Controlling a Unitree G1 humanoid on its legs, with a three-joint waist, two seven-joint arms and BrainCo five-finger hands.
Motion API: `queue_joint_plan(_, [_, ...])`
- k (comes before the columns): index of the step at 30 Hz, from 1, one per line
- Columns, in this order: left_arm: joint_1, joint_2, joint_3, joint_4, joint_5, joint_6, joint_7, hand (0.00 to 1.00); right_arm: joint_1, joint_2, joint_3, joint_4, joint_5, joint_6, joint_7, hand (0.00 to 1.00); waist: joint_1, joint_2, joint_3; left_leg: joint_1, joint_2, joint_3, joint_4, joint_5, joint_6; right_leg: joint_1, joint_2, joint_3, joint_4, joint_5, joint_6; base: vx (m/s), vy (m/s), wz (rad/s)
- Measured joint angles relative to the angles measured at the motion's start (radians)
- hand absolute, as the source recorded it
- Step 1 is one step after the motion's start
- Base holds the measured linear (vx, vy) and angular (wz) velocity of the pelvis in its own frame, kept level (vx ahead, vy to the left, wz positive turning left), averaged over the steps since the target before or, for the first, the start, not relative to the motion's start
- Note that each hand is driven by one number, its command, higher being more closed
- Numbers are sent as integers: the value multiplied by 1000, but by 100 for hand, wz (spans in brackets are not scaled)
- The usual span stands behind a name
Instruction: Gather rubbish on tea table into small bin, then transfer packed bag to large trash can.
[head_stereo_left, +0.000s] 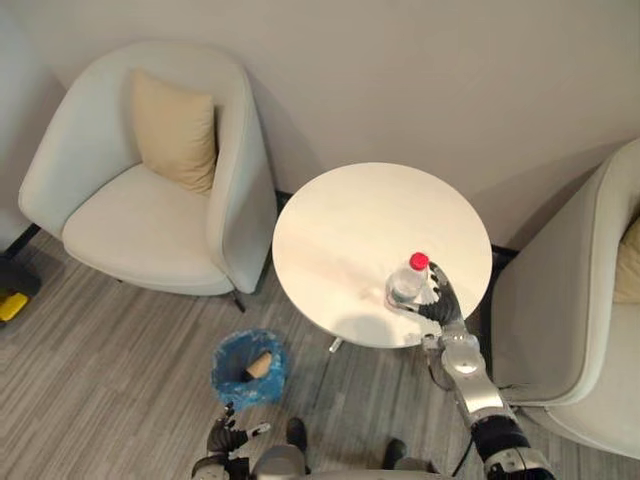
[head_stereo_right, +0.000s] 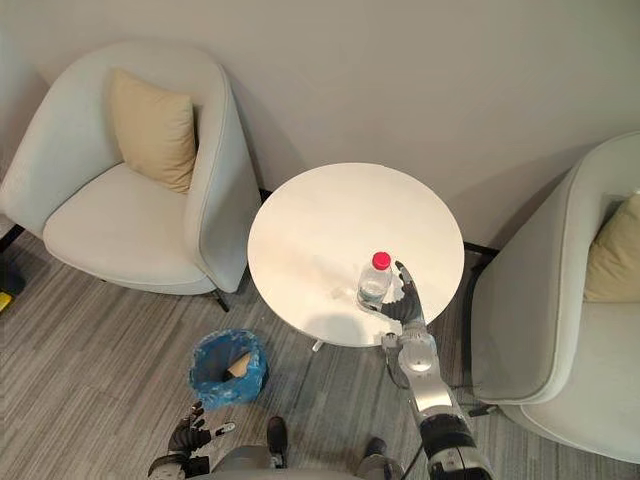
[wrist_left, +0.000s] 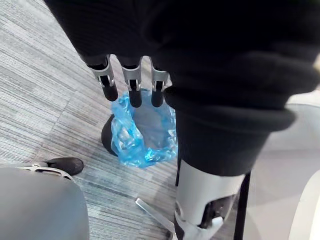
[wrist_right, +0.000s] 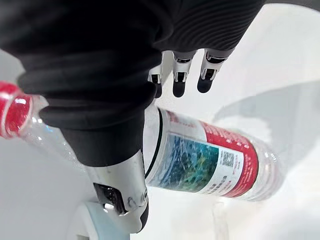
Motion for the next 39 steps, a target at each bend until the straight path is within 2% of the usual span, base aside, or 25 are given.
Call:
queue_joint_plan(6, [-12, -4, -34, -9, -19, -1, -1, 0, -244, -45, -1, 145, 95, 17, -35, 100, 36, 38, 49, -53, -5, -54, 6, 20, 1, -7, 2, -58, -18, 7, 0, 18, -6, 30])
queue_joint_plan(8, [-10, -4, -33, -16, -30, -2, 0, 0, -279, -55, -1, 145, 122, 17, -35, 100, 52, 41, 68, -65, -4, -60, 6, 22, -1, -12, 4, -68, -24, 7, -1, 5, -9, 23])
queue_joint_plan(11, [-10, -5, -33, -20, -41, -2, 1, 0, -306, -47, 1, 140, 149, 17, -35, 100, 51, 41, 83, -81, -8, -81, 7, 22, -1, -12, 3, -84, -27, 7, -1, 33, -1, 21])
queue_joint_plan(13, [-10, -8, -31, -24, -47, -3, 4, 0, -303, -42, 8, 114, 155, 17, -36, 100, 50, 42, 84, -84, -14, -93, 7, 23, -1, -10, -2, -93, -27, 7, -1, 39, 11, 20])
queue_joint_plan(16, [-11, -15, -28, -46, -47, -11, 5, 0, -227, -28, 24, -45, 151, 7, -39, 100, 44, 45, 85, -89, -23, -138, 7, 28, -2, 15, -7, -153, -29, 7, 0, 44, 9, 49])
queue_joint_plan(18, [-17, -20, -29, -71, -47, -17, 5, 0, -165, -47, 38, -141, 143, -6, -37, 100, 44, 46, 85, -111, -30, -159, 8, 57, -3, 27, -18, -211, -26, 6, 1, 8, 14, 87])
queue_joint_plan(19, [-23, -22, -32, -81, -47, -22, 5, 0, -133, -48, 38, -185, 132, -10, -35, 100, 42, 46, 85, -134, -45, -128, 8, 82, 5, 32, -33, -267, -20, -1, -2, -40, 73, 108])
queue_joint_plan(20, [-31, -26, -33, -80, -47, -21, 5, 0, -115, -41, 44, -200, 113, -10, -35, 100, 42, 47, 84, -151, -50, -25, 8, 80, 23, 35, -43, -316, -4, -10, 1, -59, 103, 102])
queue_joint_plan(22, [-37, -29, -28, -76, -47, -19, 3, 0, -95, -14, 56, -206, 102, -10, -34, 100, 37, 43, 86, -157, -30, 171, 44, 4, 114, 54, -49, -358, 17, -39, 34, -25, 121, 85])
queue_joint_plan(23, [-55, -31, -31, -67, -45, -19, 8, 0, -70, 1, 85, -215, 82, -9, -35, 100, 32, 35, 88, -157, -33, 221, 77, -5, 126, 79, -70, -399, 37, -49, 46, 42, 86, 92])
queue_joint_plan(26, [-57, -39, -46, -66, -36, -22, 6, 0, -65, 23, 156, -232, 59, -9, -25, 100, 33, 28, 85, -156, -78, 161, 92, -16, 129, 89, -123, -428, 123, -73, 64, 89, 77, 77])
queue_joint_plan(28, [-58, -40, -46, -66, -33, -23, 6, 0, -60, 42, 182, -239, 33, -9, -7, 100, 45, 27, 85, -158, -95, 133, 144, -66, 134, 87, -179, -437, 233, -88, 76, 120, 119, 53])
queue_joint_plan(29, [-58, -38, -46, -65, -22, -24, 5, 0, -55, 44, 219, -239, 27, -9, 10, 100, 46, 24, 86, -157, -102, 110, 199, -108, 144, 66, -239, -423, 382, -96, 71, 177, 177, 45])
queue_joint_plan(30, [-60, -30, -46, -66, -9, -30, 5, 0, -54, 39, 259, -239, 23, -10, 23, 100, 46, 22, 88, -159, -102, 77, 252, -143, 153, -10, -291, -343, 575, -118, -10, 176, 173, 47])
queue_joint_plan(31, [-64, -19, -49, -64, 3, -32, 5, 0, -56, 43, 276, -239, 21, -10, 32, 100, 46, 21, 89, -167, -94, 65, 279, -158, 152, -60, -283, -269, 643, -154, -44, 147, 122, 56])
queue_joint_plan(32, [-74, 9, -62, -47, 20, -33, 5, 0, -56, 51, 314, -239, 8, -15, 38, 100, 44, 19, 90, -184, -81, 29, 314, -169, 152, -142, -234, -148, 707, -203, -44, 138, 49, 87])
queue_joint_plan(33, [-87, 31, -74, -33, 29, -31, 5, 0, -57, 50, 340, -239, -2, -27, 53, 100, 38, 17, 96, -197, -81, -16, 322, -169, 151, -205, -190, -74, 697, -234, -45, 110, 29, 103])
queue_joint_plan(34, [-94, 38, -77, -30, 30, -31, 6, 0, -63, 47, 352, -239, -2, -32, 56, 100, 31, 17, 104, -206, -83, -37, 330, -168, 150, -237, -168, -41, 674, -240, -51, 147, 2, 124])
queue_joint_plan(35, [-105, 44, -82, -30, 32, -32, 8, 0, -87, 36, 364, -231, -3, -33, 64, 100, 23, 14, 122, -230, -89, -80, 352, -169, 147, -292, -129, 19, 613, -247, -39, 78, -38, 133])
queue_joint_plan(37, [-141, 58, -98, -30, 32, -34, 22, 0, -147, 9, 365, -202, -5, -35, 72, 100, 21, 14, 161, -281, -114, -127, 405, -174, 138, -363, -110, 84, 506, -237, -22, 49, -63, 135])
queue_joint_plan(38, [-173, 64, -103, -29, 32, -42, 26, 0, -207, -12, 366, -170, -10, -35, 72, 100, 22, 17, 191, -346, -124, -135, 486, -188, 116, -412, -117, 90, 469, -216, 7, -42, -99, 127])
queue_joint_plan(39, [-202, 76, -105, -27, 28, -47, 28, 0, -278, -22, 366, -115, -10, -33, 71, 100, 24, 15, 200, -437, -125, -132, 574, -208, 89, -483, -118, 86, 460, -145, -5, -72, -122, 125])
